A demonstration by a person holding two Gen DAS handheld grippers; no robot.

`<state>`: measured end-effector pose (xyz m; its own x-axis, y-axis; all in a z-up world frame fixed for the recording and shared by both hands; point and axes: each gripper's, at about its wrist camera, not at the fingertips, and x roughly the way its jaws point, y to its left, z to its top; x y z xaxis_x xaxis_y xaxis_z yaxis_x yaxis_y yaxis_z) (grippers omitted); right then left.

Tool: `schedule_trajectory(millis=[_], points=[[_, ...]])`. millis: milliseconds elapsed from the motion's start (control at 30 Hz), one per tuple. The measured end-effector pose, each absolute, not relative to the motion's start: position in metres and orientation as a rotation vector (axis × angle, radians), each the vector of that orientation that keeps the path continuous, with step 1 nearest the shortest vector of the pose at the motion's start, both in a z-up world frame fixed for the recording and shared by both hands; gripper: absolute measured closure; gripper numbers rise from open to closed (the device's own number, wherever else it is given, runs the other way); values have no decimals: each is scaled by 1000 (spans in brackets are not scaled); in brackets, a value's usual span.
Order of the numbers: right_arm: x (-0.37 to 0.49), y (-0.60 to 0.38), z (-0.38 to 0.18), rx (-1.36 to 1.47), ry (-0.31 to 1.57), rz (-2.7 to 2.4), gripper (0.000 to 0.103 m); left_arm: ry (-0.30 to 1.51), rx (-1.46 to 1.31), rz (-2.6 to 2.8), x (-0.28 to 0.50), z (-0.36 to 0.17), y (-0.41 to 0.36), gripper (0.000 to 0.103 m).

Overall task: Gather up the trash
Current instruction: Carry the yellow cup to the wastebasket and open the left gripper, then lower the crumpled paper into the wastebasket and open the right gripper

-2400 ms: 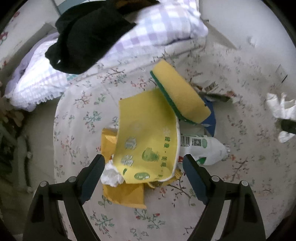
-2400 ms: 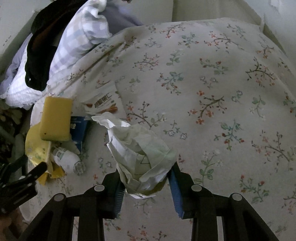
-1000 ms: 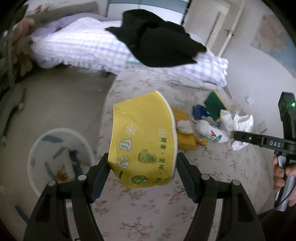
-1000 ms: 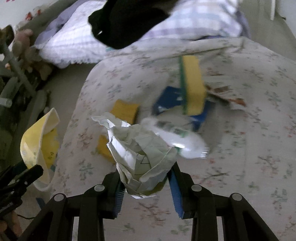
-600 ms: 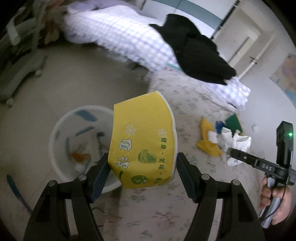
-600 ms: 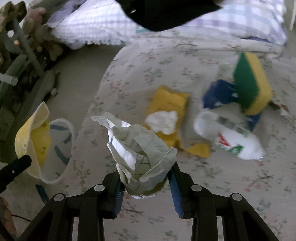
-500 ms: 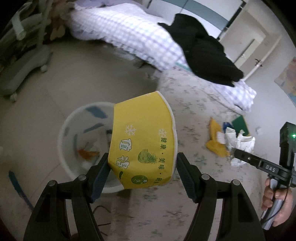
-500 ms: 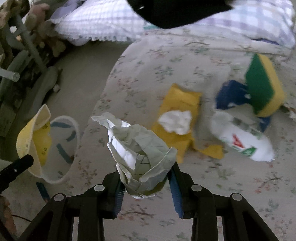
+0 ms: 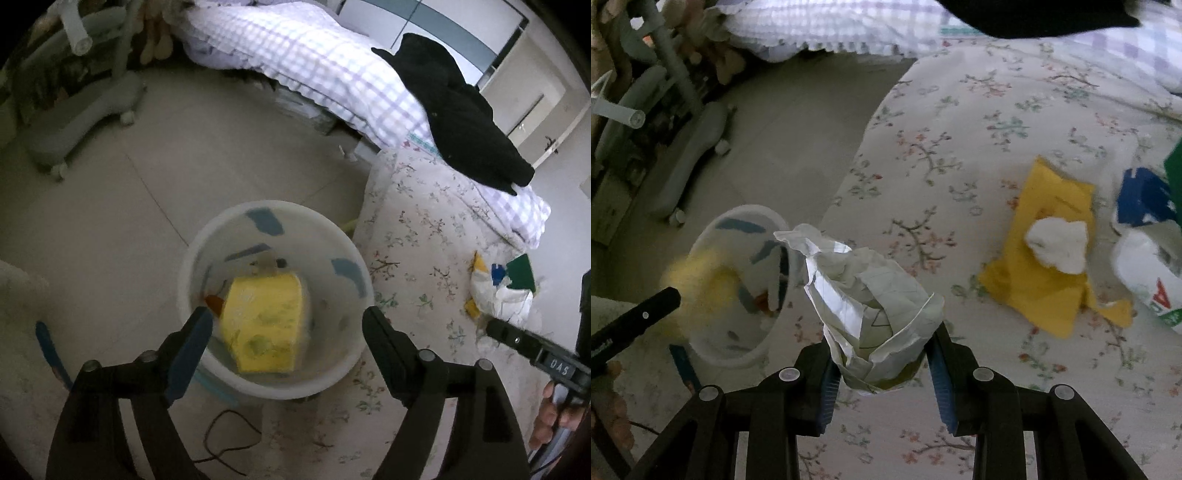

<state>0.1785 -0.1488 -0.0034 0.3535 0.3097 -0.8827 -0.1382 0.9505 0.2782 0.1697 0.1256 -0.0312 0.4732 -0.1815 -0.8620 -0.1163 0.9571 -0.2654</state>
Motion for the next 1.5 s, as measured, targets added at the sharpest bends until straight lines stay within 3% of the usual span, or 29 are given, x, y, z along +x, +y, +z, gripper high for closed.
schedule_trajectory(millis=[933,1000,1067,1100,1500], points=[[195,-33,-31,126,1218,429,62,1065,-186,118,126,-20,183,12],[198,-31,-31,134,1210,434,56,1066,-181,121,126,-20,184,12],[200,-30,-29,169,1194,453,30,1069,-182,121,126,-20,185,12],[200,-32,-28,188,1191,449,27,1071,-183,121,126,-20,185,12],[189,-69,-11,193,1186,383,26,1074,-178,79,125,-16,167,12]])
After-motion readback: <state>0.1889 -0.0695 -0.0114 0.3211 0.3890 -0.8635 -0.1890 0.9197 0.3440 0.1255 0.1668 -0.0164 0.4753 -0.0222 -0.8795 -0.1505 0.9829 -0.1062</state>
